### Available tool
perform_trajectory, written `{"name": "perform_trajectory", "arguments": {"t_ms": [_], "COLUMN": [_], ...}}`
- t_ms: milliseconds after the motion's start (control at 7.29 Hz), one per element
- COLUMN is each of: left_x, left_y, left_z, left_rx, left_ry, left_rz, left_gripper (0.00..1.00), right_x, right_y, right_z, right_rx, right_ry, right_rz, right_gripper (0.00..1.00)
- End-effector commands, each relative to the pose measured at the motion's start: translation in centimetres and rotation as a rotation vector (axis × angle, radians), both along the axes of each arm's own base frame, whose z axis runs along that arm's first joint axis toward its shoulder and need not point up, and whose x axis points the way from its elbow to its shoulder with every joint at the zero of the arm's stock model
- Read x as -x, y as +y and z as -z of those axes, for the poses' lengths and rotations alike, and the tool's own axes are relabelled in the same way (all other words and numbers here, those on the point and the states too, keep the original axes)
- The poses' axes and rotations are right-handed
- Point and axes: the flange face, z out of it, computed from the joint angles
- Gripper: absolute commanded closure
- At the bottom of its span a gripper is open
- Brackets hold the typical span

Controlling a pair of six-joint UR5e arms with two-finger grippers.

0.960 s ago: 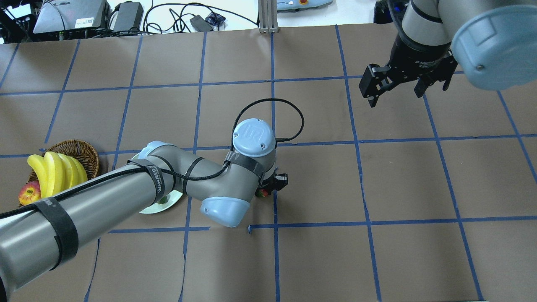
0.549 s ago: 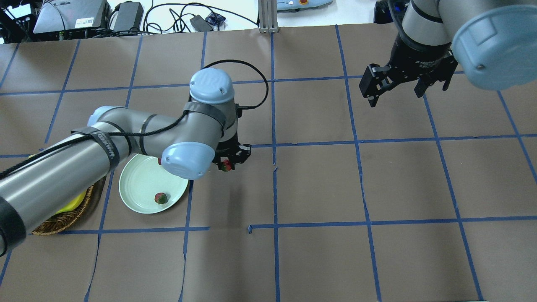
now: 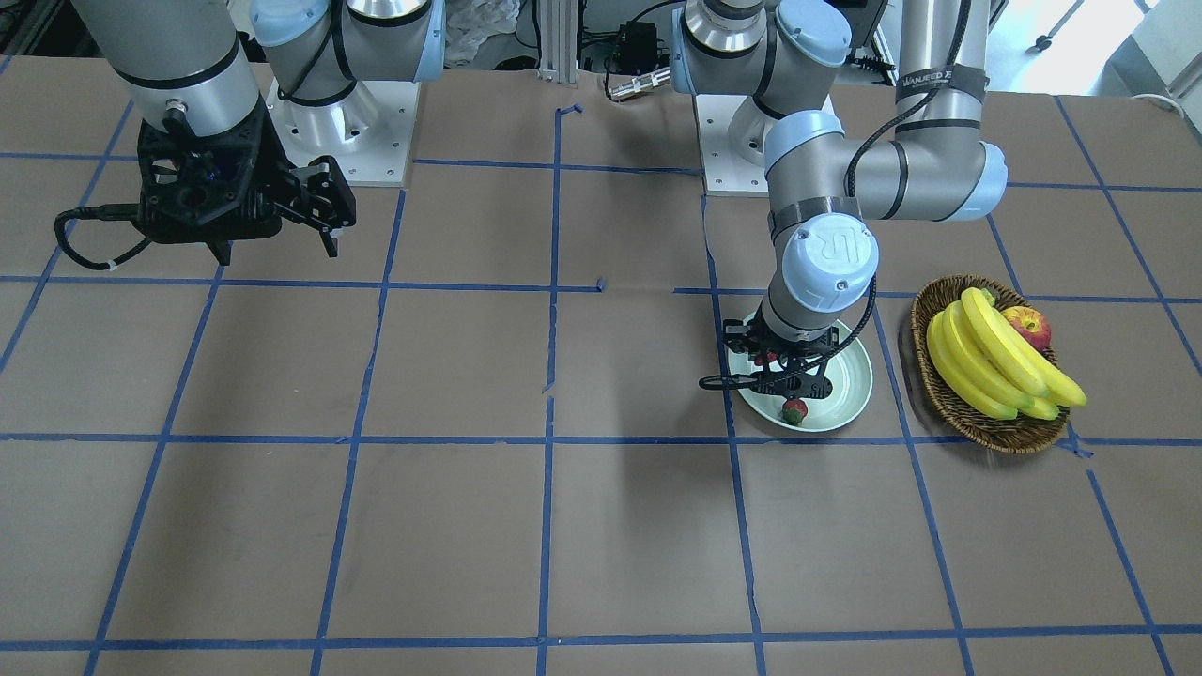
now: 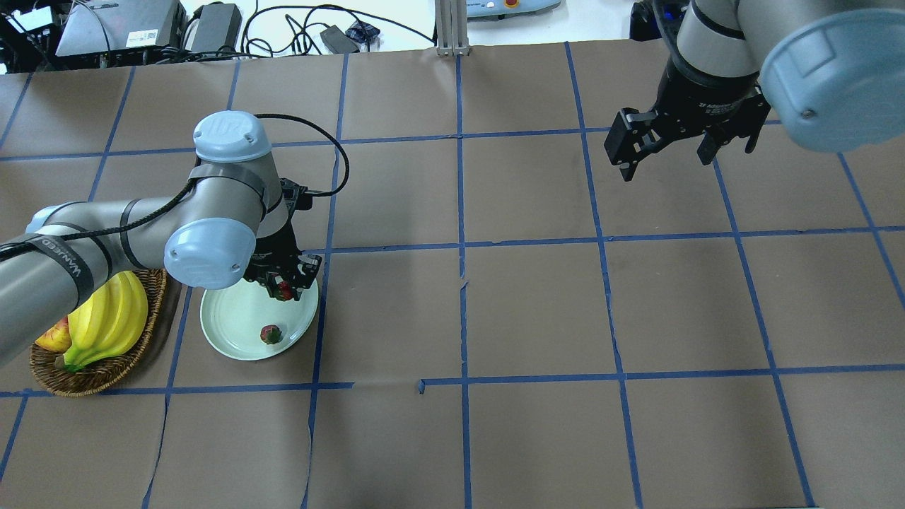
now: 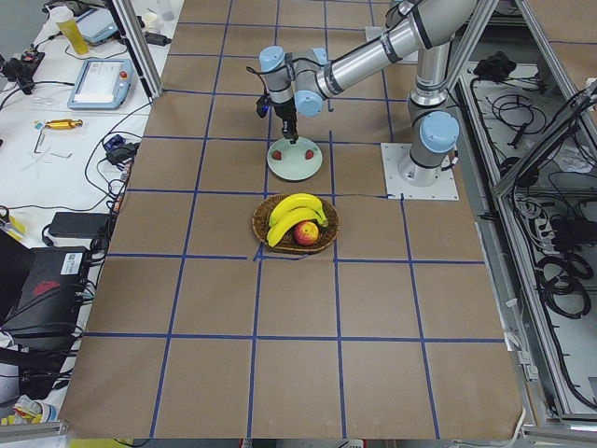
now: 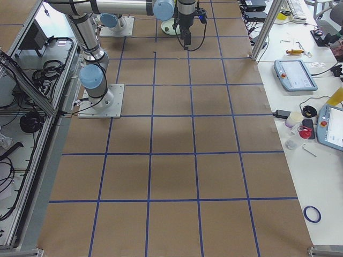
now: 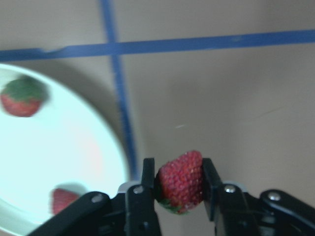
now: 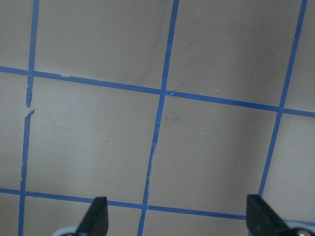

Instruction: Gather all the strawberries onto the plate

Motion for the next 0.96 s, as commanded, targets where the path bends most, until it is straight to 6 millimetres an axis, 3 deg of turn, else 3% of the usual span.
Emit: {"name": "perform_trajectory", "arguments": {"t_ms": [0, 137, 412, 549, 823], "left_x": [-0.3, -0.3, -0.1, 0.8, 3.7], "left_y": [0.0, -1.1, -4.1, -4.3, -4.1], "left_z": [-0.3, -2.9, -12.1, -16.4, -21.9], "left_rx": [0.01, 0.06, 0.149, 0.206, 0.285], "left_ry": [-0.007, -0.008, 0.005, 0.089, 0.183], "left_rz": [-0.016, -0.013, -0.018, -0.047, -0.095], "left_gripper": [0.0, 0.0, 0.0, 0.0, 0.0], "right_x": [0.0, 0.1, 0.1, 0.0, 0.0], "right_y": [0.0, 0.0, 0.0, 0.0, 0.0], "right_z": [-0.1, -0.1, 0.0, -0.1, -0.1], "right_rx": [0.003, 0.003, -0.001, 0.001, 0.003], "right_ry": [0.0, 0.0, 0.0, 0.0, 0.001], "right_rz": [0.0, 0.001, 0.001, 0.0, 0.0], "right_gripper": [0.0, 0.0, 0.0, 0.0, 0.0]}}
